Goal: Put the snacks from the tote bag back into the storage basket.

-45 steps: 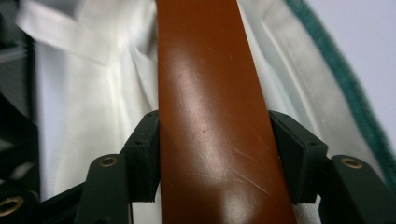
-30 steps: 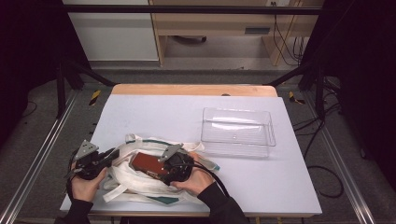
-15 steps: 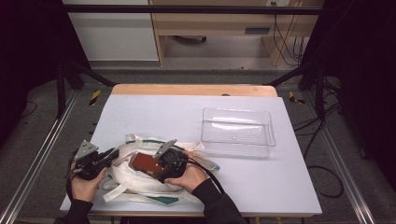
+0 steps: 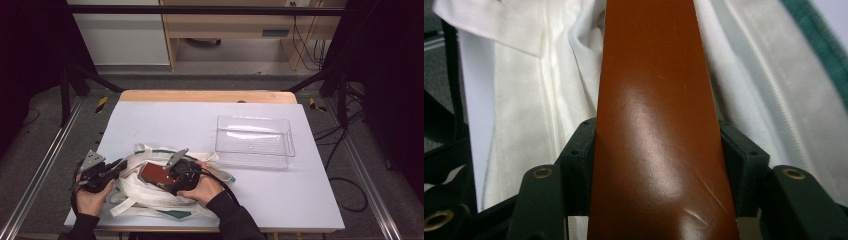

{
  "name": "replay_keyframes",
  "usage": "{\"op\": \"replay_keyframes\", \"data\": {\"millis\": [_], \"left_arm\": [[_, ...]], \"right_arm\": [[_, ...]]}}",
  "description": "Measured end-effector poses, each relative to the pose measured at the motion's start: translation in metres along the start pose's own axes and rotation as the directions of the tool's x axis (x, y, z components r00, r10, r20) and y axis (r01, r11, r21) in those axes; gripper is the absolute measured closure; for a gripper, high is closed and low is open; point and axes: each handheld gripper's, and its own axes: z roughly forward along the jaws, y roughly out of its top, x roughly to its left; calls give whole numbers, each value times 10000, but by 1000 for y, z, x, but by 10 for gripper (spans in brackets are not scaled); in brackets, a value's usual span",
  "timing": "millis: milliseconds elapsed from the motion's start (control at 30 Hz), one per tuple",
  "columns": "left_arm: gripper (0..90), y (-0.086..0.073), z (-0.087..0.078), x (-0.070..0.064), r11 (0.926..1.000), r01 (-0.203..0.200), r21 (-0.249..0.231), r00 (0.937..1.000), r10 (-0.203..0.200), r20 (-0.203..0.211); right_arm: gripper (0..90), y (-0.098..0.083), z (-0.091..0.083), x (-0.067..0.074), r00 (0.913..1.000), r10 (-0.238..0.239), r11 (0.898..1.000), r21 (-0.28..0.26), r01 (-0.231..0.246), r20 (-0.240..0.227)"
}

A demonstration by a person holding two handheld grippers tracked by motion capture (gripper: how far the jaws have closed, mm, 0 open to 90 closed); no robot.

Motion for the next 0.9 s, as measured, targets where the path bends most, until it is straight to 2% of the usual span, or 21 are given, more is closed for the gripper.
{"op": "replay_keyframes", "data": {"millis": [133, 267, 367, 533, 900], "left_arm": [[774, 0, 0, 0, 10000, -49, 12, 10000, 49, -51], [773, 0, 0, -1, 10000, -23, 6, 10000, 23, -49], [769, 0, 0, -1, 10000, -25, -9, 10000, 25, -49], [734, -1, 1, -2, 9999, -132, -10, 9998, 132, -131], [592, 3, -9, -6, 9989, -345, -327, 9993, 341, -133]], "right_arm": [[435, 2, -16, 2, 10000, -17, 9990, -438, 14, -69], [434, 4, -34, 3, 9999, -142, 9969, -777, 149, 87], [434, 4, -49, 2, 9998, -130, 9926, -1202, 145, 128], [434, 5, -71, 0, 9993, -111, 9867, -1618, 165, 348], [433, -4, -109, -13, 9940, 512, 9741, -2243, -285, 962]]}}
